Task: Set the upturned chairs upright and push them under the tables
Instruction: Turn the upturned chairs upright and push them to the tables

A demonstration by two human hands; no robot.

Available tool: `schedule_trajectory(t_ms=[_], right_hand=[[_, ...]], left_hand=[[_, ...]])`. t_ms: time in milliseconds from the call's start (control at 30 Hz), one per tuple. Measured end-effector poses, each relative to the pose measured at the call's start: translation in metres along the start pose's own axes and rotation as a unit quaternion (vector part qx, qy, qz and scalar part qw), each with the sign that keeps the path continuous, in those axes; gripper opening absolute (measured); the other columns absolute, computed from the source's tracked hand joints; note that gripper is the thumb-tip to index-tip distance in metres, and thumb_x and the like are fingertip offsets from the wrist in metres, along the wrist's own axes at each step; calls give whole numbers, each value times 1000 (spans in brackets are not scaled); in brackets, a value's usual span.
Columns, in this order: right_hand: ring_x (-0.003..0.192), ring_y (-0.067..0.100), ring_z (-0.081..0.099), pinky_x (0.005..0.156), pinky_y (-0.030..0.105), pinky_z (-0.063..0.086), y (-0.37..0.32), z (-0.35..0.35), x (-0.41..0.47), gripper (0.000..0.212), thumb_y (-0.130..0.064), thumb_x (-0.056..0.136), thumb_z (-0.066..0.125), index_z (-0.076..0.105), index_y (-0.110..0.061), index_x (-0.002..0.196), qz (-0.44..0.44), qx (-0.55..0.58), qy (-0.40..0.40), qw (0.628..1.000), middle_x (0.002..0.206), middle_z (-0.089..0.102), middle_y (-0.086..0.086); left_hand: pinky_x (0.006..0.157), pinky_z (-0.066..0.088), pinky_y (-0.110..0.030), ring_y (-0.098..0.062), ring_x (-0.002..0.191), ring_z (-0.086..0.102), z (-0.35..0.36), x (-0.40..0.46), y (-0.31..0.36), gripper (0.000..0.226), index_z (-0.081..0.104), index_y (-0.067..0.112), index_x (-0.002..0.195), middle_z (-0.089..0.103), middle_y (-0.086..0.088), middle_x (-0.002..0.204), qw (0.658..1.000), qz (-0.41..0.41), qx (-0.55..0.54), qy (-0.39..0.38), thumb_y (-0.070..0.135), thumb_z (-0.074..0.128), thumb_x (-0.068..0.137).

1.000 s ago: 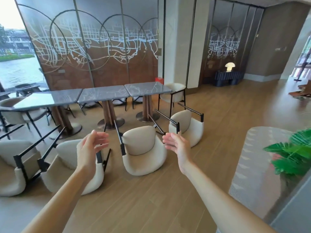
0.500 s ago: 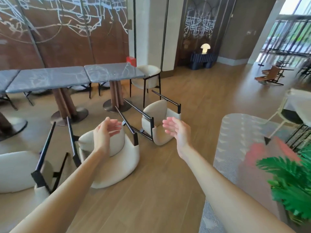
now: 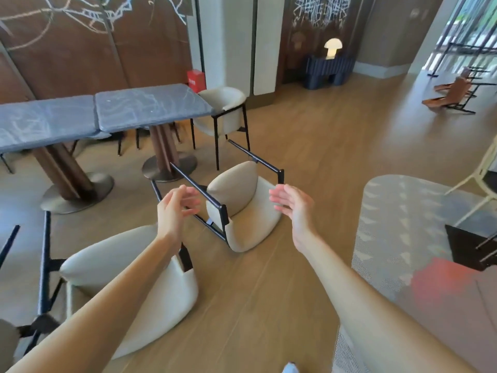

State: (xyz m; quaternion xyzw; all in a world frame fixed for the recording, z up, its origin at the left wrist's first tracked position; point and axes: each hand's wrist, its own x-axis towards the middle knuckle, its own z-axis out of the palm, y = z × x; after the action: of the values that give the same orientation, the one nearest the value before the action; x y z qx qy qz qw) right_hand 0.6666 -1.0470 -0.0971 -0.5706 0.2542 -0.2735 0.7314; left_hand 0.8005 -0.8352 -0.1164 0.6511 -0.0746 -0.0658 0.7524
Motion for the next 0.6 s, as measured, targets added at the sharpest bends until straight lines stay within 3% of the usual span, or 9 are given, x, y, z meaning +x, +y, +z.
schedule_trajectory(t_ms=[267,433,600], right_hand=[[93,19,74,89,36,54,-2,-18,232,24,-24,99,51,71,-11,102,75,-35,-78,993,94,79,4],[96,21,74,90,35,55,25,-11,352,25,-28,100,51,72,-14,103,124,-52,-127,983,96,79,3],[94,21,74,87,35,54,84,-14,489,24,-28,99,53,72,-13,101,189,-96,-128,969,95,79,4]], left_hand=[[66,52,-30,-19,75,68,117,133,-52,30,65,13,89,71,-6,93,982,-98,-87,136,30,44,102],[70,54,-32,-19,72,66,177,218,-88,28,64,14,85,71,-6,87,967,-127,-109,193,28,45,101],[75,53,-36,-22,74,65,238,310,-176,26,63,9,89,69,-13,93,944,-191,-127,236,27,48,101]])
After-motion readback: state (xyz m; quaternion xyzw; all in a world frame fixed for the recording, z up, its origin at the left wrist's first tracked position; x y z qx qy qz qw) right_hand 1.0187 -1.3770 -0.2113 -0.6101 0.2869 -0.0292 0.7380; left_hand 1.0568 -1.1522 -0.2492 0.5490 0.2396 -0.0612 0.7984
